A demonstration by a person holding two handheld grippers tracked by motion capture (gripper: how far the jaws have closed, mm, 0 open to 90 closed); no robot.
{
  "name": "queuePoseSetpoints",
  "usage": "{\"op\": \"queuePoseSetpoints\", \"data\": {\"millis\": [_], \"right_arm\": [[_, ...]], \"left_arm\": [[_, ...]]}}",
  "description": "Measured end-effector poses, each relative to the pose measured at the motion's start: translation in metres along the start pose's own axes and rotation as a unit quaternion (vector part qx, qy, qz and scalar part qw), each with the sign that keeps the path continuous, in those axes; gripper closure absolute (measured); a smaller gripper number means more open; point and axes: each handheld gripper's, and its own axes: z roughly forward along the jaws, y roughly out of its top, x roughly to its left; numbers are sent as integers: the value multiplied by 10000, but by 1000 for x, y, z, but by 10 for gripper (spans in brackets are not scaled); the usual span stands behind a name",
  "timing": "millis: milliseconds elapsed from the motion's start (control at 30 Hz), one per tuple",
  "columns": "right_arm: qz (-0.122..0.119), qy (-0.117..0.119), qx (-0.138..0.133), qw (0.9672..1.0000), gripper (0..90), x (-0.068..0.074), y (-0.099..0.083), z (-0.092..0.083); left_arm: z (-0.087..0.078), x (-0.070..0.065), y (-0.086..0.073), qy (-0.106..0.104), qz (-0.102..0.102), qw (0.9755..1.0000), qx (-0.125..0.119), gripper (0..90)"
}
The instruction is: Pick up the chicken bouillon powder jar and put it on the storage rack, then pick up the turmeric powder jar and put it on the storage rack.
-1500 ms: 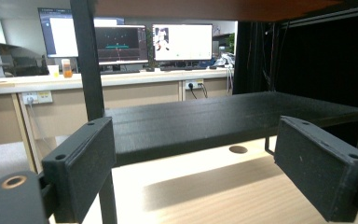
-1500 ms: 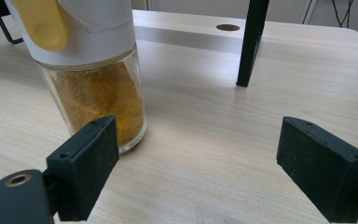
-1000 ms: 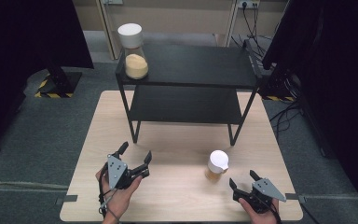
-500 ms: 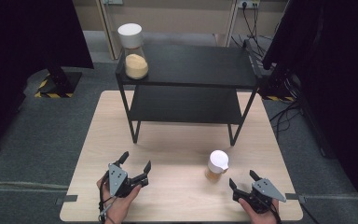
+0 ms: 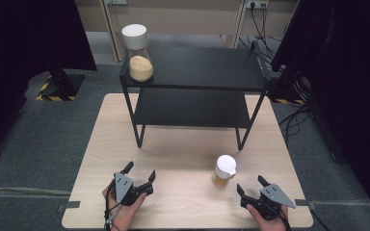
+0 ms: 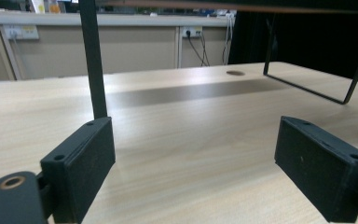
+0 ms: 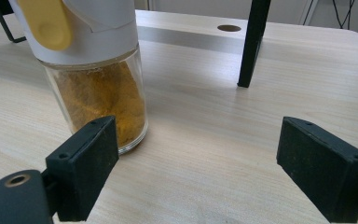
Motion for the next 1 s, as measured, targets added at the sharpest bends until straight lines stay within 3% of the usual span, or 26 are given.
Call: {"op": "queuePoseSetpoints", "data": {"millis": [733, 1000], "right_arm": [[-15, 44, -14, 10000, 125, -1, 0, 0], [-79, 283, -63, 9995, 125, -4, 5, -4]], "left_arm": [[1, 0, 2, -29, 23, 10000, 67, 109], [1, 0, 3, -23, 40, 10000, 86, 109]]}}
